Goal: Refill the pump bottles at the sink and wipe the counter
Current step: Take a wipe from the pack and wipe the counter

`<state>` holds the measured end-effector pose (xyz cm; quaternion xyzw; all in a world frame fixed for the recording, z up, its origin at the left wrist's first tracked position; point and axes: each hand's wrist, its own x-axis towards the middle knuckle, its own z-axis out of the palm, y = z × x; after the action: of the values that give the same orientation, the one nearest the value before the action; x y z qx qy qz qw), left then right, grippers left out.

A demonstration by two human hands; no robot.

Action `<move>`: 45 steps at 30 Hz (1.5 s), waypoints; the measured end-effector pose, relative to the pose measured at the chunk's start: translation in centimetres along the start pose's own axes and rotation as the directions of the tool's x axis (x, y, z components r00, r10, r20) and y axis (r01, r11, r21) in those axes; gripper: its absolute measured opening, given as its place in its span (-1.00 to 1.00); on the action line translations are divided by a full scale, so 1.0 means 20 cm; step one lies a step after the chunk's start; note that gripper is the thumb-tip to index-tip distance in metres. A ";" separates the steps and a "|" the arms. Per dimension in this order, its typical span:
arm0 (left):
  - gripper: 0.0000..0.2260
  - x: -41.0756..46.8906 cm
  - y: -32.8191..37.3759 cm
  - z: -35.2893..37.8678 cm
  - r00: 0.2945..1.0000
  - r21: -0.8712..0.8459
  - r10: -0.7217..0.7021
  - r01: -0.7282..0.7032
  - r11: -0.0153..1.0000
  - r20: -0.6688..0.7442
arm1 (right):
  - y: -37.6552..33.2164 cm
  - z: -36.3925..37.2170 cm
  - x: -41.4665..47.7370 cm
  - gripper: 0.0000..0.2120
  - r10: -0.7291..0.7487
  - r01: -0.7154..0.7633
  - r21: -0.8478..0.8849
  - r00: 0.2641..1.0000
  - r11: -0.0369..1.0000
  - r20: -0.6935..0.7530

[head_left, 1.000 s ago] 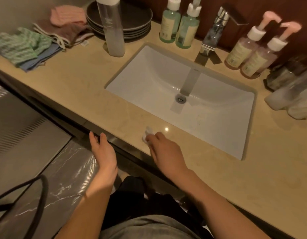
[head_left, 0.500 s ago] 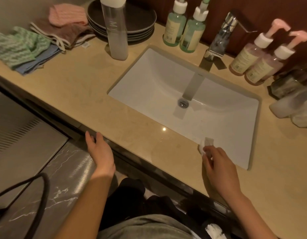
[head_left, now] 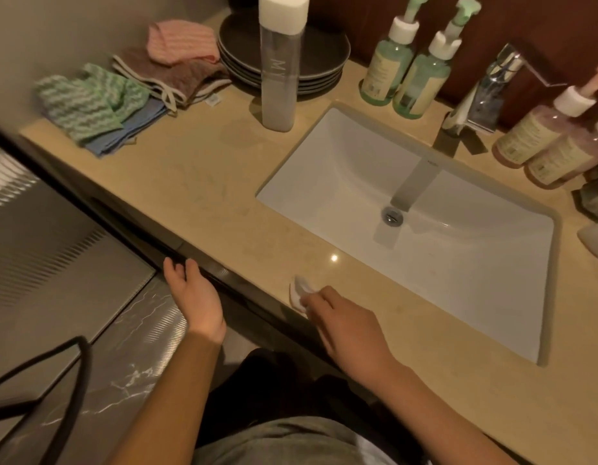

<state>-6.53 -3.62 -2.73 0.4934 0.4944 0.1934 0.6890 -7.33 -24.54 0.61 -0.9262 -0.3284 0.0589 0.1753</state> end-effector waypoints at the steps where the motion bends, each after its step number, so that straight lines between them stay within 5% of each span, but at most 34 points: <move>1: -0.54 0.02 0.00 -0.01 1.000 0.009 -0.004 0.004 1.000 -0.003 | 0.01 -0.02 -0.04 -0.75 -0.033 0.033 0.007 0.999 0.999 0.041; 5: -0.54 0.10 0.01 -0.06 1.000 0.025 -0.007 0.008 1.000 -0.030 | 0.13 -0.10 -0.18 -0.78 -0.027 0.028 -0.007 0.993 1.000 0.115; 15: -0.57 0.07 0.00 -0.18 0.996 -0.002 0.007 -0.007 1.000 -0.085 | 0.28 -0.12 0.11 -0.84 0.285 -0.296 -0.117 0.953 0.948 -0.104; 20: -0.58 0.00 0.01 -0.24 0.989 -0.035 0.008 -0.013 0.999 -0.148 | 0.06 0.00 0.41 -0.79 0.162 -0.173 -0.099 0.981 0.980 -0.109; 26: -0.59 -0.09 0.00 -0.20 0.986 -0.041 -0.017 0.010 0.999 -0.168 | -0.10 0.05 0.33 -0.78 -0.130 0.132 -0.050 0.991 0.990 0.044; 30: -0.62 -0.12 -0.02 -0.13 0.991 0.004 -0.021 0.022 1.000 -0.132 | -0.01 -0.02 0.13 -0.71 -0.117 0.125 -0.037 0.979 0.991 0.166; 35: -0.62 -0.14 -0.01 -0.03 0.998 0.027 -0.048 0.049 0.998 -0.049 | 0.22 -0.10 -0.16 -0.80 0.080 -0.081 0.029 0.996 0.996 0.029; 39: -0.62 -0.13 0.00 0.00 0.998 0.029 -0.049 0.047 0.998 0.048 | 0.32 -0.15 -0.21 -0.88 0.328 -0.325 0.051 0.941 0.944 -0.083; 45: -0.69 0.00 0.04 -0.06 0.987 0.130 0.014 -0.035 0.991 0.159 | 0.28 -0.15 0.04 -0.90 0.418 -0.419 0.029 0.893 0.908 -0.166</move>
<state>-7.46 -2.75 -2.10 0.5578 0.4442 0.1289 0.6892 -2.71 -28.89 1.27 -0.9774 -0.1059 0.0157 0.1820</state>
